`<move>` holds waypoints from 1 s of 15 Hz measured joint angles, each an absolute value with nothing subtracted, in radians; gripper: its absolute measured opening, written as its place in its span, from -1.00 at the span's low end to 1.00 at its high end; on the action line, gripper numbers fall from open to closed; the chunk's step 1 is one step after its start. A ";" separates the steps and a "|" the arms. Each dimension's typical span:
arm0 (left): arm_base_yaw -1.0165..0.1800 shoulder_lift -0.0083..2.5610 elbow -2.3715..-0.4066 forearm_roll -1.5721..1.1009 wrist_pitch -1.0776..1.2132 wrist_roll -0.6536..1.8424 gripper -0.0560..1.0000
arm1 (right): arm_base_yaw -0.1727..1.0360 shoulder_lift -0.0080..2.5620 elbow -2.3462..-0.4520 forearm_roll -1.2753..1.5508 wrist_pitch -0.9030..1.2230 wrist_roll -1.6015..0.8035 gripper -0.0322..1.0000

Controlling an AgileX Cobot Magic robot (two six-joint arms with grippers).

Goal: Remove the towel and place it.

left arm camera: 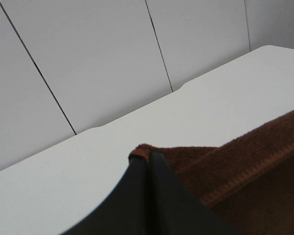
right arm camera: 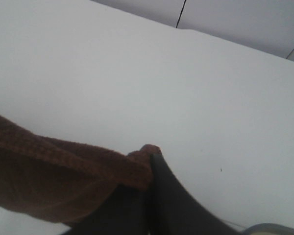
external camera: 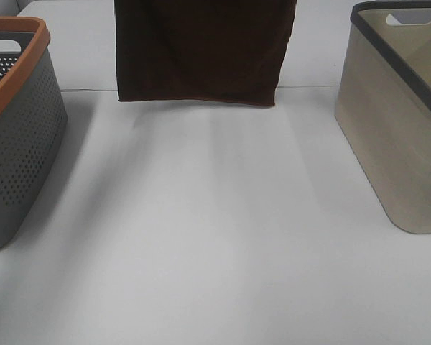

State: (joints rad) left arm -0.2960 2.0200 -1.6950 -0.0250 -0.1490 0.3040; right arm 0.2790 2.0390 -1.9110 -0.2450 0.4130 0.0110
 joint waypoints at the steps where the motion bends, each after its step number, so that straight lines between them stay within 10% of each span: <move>1: -0.296 2.035 -1.695 -0.025 -0.144 0.304 -0.89 | 0.279 2.044 -1.908 -0.228 0.446 0.012 -0.94; 15: -0.312 2.039 -1.699 -0.116 1.002 0.229 -0.89 | 0.281 2.045 -1.797 0.144 1.111 0.015 -0.94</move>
